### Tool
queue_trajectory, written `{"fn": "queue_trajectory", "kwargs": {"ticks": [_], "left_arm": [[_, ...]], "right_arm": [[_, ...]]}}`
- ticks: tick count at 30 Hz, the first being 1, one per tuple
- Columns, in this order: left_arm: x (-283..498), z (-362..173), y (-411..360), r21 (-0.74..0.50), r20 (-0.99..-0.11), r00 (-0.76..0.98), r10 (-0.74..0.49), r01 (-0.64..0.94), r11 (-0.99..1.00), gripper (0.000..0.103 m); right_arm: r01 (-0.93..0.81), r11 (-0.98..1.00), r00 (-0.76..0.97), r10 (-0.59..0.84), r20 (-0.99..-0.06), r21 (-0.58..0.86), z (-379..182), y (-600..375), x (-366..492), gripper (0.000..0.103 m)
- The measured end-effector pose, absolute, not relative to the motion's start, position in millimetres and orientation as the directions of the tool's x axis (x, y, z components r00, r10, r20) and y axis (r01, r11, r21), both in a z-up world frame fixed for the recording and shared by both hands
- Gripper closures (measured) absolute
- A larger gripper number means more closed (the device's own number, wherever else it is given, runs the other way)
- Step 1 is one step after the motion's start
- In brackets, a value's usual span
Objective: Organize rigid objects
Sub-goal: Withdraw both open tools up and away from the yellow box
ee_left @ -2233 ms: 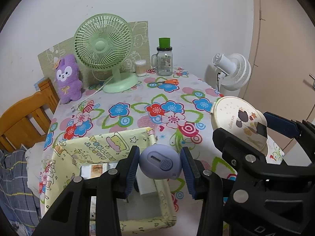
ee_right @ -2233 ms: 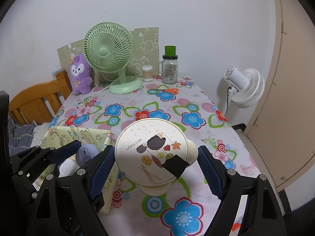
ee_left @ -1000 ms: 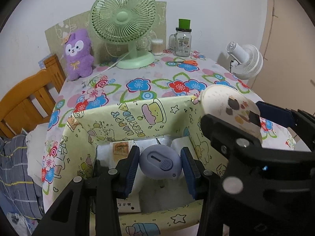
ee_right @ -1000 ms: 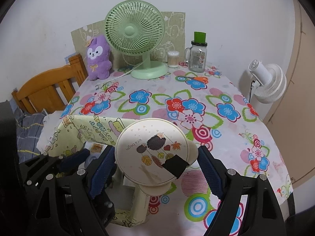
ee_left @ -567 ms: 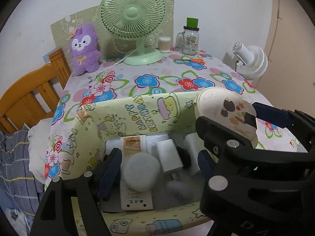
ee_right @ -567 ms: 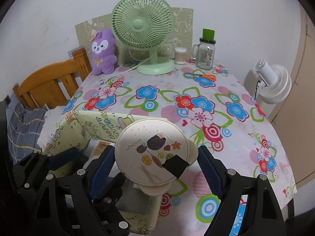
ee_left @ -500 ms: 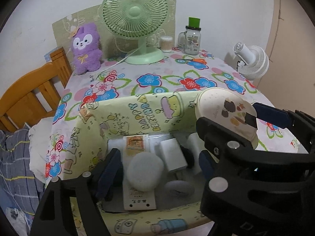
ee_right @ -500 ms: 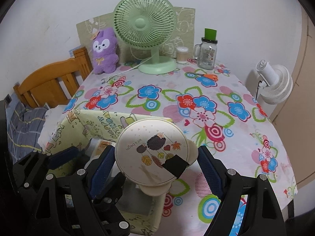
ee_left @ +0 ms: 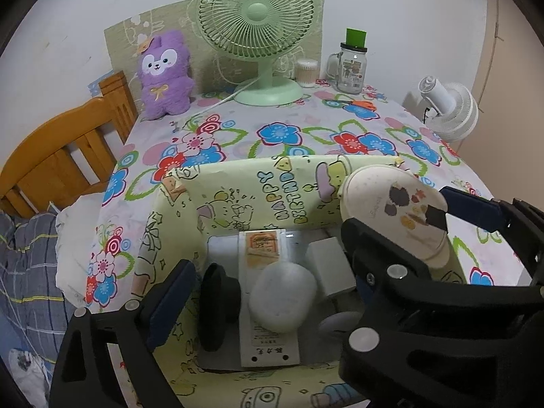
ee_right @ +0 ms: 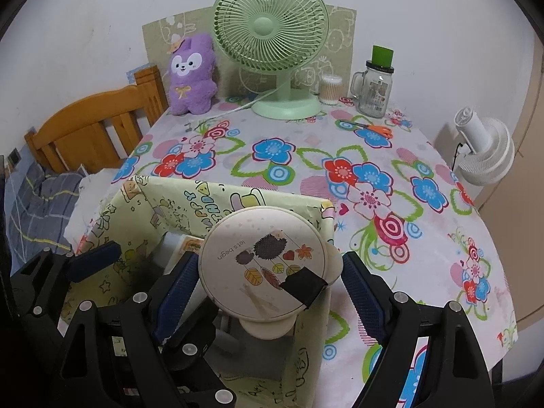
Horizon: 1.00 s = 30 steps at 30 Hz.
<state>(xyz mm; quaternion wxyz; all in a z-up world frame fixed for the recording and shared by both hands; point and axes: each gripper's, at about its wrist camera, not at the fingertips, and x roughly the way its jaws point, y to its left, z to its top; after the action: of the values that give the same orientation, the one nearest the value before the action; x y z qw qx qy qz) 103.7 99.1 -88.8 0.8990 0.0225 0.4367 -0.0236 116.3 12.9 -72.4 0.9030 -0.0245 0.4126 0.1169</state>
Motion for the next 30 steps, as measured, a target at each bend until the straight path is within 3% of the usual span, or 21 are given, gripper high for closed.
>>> {"fn": "queue_trajectory", "kwargs": {"ticks": [7,12,30], "left_arm": [[106.0,-93.4,101.7,0.025,-0.8,0.6,-0.022,0.07,0.997,0.005],[104.2,-92.4,100.0,0.027,-0.797,0.603,-0.03,0.086,0.996,0.004],[87.2,-77.4,85.6,0.03,-0.768,0.639,-0.034,0.089,0.996,0.003]], "right_arm": [[-0.226,0.973,0.611,0.186,-0.77,0.055,-77.8,17.3,120.9,0.016],[-0.209,0.974,0.589,0.196,-0.784,0.087,-81.6,14.5,121.2,0.008],[-0.175,0.984,0.646,0.136,-0.751,0.028,-62.2,0.8,99.1,0.008]]}}
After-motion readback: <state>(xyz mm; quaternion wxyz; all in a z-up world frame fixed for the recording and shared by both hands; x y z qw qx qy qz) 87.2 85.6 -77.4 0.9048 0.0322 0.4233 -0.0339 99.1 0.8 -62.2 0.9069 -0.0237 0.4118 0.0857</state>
